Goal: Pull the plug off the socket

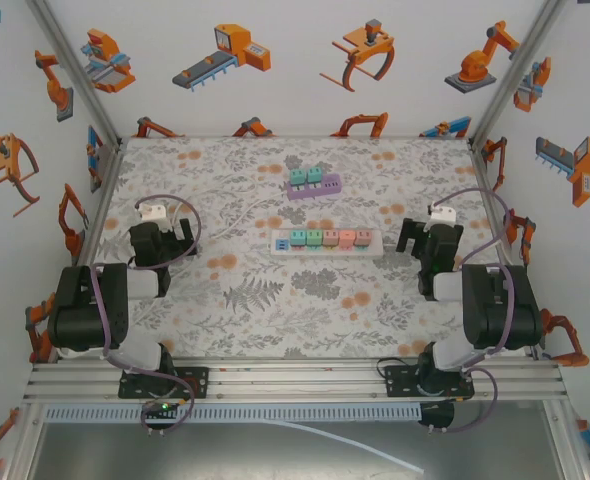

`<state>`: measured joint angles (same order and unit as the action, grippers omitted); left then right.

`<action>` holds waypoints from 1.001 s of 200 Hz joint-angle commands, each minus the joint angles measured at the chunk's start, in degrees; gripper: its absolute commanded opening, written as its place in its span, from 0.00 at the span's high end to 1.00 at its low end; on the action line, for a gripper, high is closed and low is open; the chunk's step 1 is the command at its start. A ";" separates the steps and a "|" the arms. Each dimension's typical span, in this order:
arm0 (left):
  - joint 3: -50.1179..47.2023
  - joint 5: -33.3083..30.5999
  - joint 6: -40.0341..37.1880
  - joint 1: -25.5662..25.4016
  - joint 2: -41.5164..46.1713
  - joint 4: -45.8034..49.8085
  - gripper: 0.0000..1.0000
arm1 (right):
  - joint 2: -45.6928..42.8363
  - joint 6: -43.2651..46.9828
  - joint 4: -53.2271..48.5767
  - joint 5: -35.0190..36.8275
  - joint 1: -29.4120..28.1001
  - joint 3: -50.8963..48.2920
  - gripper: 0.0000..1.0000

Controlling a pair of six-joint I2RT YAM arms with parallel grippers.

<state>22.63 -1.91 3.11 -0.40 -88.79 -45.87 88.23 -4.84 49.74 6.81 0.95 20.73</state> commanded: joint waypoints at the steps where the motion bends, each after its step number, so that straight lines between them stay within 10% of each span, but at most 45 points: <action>1: 1.01 0.38 -0.85 -0.03 0.62 -1.06 0.03 | 0.19 0.45 0.53 -0.48 0.45 1.15 0.01; 140: -0.15 -0.06 1.26 1.28 2.88 -1.64 0.03 | -4.07 1.33 -1.06 -3.30 0.43 0.46 0.01; 200: 2.80 -5.84 3.15 -5.02 27.78 17.66 0.03 | -28.55 -10.62 -33.38 -3.13 0.37 7.67 0.08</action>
<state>21.69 -5.43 3.64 -2.39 -69.25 -37.80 66.78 -7.60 32.84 5.52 0.99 22.35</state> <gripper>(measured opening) 0.971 0.940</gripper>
